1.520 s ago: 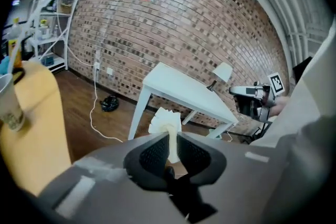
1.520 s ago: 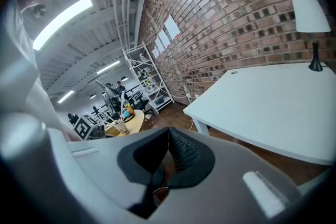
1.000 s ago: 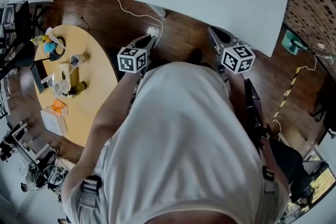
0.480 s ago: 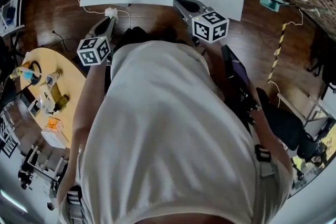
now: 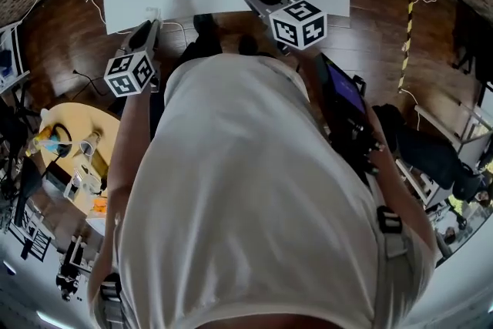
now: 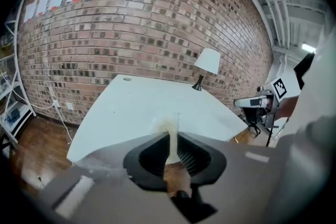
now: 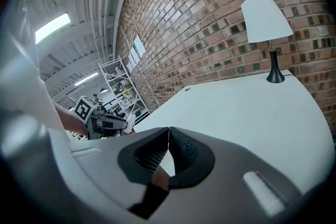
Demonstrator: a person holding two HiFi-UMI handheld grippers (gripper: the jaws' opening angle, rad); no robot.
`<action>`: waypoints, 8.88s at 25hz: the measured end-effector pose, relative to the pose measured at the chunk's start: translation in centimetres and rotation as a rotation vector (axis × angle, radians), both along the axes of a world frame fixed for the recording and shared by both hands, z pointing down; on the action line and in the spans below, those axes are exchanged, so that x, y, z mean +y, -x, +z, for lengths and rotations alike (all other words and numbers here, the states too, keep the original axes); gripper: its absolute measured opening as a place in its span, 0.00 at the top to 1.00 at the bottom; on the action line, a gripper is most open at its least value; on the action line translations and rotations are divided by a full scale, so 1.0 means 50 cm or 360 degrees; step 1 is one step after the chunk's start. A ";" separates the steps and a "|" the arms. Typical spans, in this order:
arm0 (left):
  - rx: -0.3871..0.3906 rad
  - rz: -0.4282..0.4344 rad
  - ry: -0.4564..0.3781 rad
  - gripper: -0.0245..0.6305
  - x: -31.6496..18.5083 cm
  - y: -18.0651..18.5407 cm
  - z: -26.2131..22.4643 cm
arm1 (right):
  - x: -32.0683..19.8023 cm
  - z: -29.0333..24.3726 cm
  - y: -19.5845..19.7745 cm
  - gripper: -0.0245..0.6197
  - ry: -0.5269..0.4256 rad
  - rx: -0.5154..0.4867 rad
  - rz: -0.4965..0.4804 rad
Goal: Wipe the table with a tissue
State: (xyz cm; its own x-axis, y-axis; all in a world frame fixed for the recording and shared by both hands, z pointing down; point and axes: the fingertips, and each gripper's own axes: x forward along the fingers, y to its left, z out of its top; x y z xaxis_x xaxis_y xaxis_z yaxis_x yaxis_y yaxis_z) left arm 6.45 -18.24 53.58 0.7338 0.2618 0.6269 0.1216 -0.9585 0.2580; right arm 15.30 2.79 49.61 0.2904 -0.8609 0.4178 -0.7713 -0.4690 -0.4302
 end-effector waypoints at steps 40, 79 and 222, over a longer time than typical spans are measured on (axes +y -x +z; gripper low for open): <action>-0.0382 0.0115 -0.0254 0.89 -0.391 -0.308 0.181 | -0.102 0.015 -0.185 0.95 0.0120 -0.0116 0.0614; -0.0341 -0.0025 -0.0303 0.90 -0.392 -0.277 0.199 | -0.098 0.007 -0.232 0.95 0.0154 -0.0162 0.0491; -0.0299 0.0135 -0.0502 0.90 -0.216 -0.775 0.162 | 0.073 0.004 -0.267 0.95 -0.0068 -0.0360 0.0706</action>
State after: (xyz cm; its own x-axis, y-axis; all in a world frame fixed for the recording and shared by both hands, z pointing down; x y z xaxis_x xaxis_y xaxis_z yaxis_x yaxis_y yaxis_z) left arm 45.22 -29.04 61.67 0.5821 0.0891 0.8082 0.1826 -0.9829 -0.0232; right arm 28.66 6.45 49.79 0.5388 -0.6924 0.4798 -0.3864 -0.7092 -0.5897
